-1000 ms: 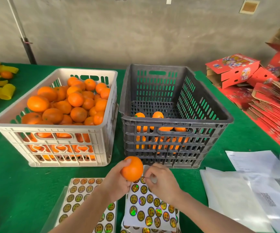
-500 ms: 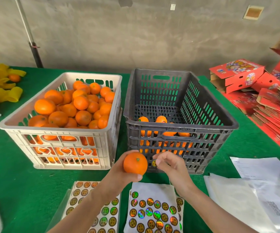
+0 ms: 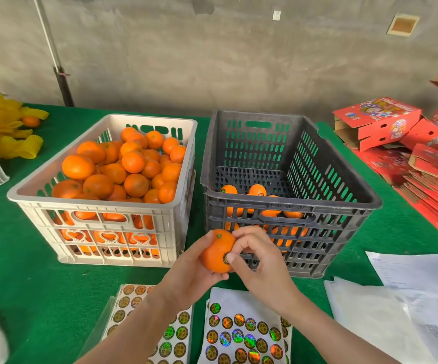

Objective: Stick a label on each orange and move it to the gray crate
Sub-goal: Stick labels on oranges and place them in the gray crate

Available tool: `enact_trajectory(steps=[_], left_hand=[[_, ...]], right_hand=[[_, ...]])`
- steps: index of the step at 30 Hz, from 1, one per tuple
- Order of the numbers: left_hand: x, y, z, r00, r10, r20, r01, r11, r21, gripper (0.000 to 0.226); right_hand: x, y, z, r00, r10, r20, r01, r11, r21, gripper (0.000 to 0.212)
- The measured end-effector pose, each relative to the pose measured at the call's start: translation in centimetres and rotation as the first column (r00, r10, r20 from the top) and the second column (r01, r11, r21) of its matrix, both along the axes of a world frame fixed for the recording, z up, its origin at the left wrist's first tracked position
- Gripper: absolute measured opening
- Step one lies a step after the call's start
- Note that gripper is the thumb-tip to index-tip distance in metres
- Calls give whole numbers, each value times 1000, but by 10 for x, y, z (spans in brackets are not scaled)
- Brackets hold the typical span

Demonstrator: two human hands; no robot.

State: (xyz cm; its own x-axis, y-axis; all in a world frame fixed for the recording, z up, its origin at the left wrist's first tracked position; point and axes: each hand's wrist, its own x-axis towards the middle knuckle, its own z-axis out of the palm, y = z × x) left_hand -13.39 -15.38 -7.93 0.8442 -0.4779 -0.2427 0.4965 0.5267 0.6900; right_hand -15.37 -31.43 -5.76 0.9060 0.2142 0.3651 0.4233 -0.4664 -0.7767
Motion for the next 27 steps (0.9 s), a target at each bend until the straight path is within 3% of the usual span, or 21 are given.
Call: enact_trajectory(steps=[5,8,10,14,17,19,20,22,25,27], left_hand=[[-3,5,6,991,20,135,-36,992,121,58],[-8,14,17,969,3,247,-57,976,210,57],[-10,19,27,952,-8,307,-68,970,235,56],[-9,21,56,890,9,455,-169,935,313,54],[6,25,92,768,28,640,-353,852,387,72],[33,36,109,654,110,748,-514,791,333,76],[51,44,113,595,159,788,-627,705,331,67],[91,64,107,544,137,828,-800,381,462,35],[137,92,76,784,-162,599,-616,-84,784,31],[148,99,58,841,-344,417,-517,-283,808,33]], right_hand=[[-6,5,6,991,-29,133,39,996,-78,14],[-11,7,15,994,-105,-31,104,994,-36,44],[-13,8,21,996,-67,-67,67,998,-4,60],[-10,26,50,984,127,124,-118,990,-74,73],[13,36,82,930,103,352,-90,994,-53,70],[42,34,106,901,21,434,-24,1000,1,71],[62,31,118,898,-44,438,39,999,21,73],[113,22,136,918,-180,355,186,982,18,74],[198,6,138,962,-274,13,269,932,-242,83],[242,-4,115,954,-255,-155,128,819,-559,95]])
